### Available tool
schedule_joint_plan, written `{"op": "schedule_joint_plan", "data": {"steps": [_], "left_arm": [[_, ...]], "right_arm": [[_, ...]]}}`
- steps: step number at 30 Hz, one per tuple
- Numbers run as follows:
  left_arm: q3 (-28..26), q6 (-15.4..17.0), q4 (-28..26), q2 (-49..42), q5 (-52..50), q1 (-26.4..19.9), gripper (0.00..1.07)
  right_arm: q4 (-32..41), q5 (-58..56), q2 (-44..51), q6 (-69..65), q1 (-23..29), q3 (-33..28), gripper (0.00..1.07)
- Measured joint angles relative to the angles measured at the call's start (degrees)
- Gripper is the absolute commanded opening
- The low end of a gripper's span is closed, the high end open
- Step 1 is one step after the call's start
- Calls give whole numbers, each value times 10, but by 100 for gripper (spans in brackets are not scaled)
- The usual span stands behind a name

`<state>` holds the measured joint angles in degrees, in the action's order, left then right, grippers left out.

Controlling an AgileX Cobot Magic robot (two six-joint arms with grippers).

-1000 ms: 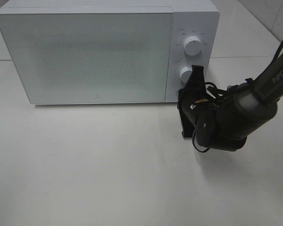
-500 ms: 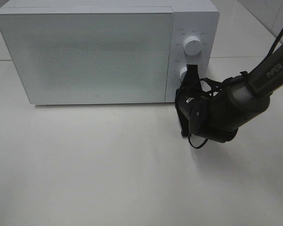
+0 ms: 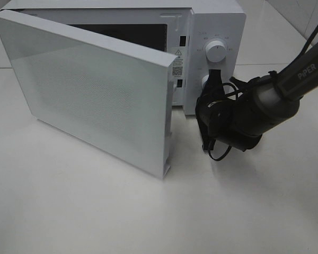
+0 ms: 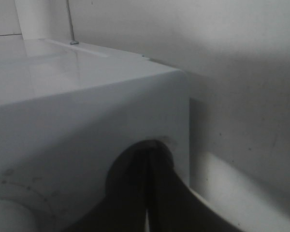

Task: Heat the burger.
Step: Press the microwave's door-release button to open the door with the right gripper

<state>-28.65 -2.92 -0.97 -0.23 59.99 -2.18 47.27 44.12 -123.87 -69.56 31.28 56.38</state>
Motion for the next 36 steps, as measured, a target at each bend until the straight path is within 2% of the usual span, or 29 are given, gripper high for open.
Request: {"op": "schedule_joint_plan", "data": {"steps": [14, 36], "left_arm": [[0, 0, 0, 0, 0, 0, 98], [0, 0, 0, 0, 0, 0, 98]], "right_arm": [[-7, -3, 1, -6, -1, -1, 0], [-124, 27, 27, -83, -20, -58, 0]]}}
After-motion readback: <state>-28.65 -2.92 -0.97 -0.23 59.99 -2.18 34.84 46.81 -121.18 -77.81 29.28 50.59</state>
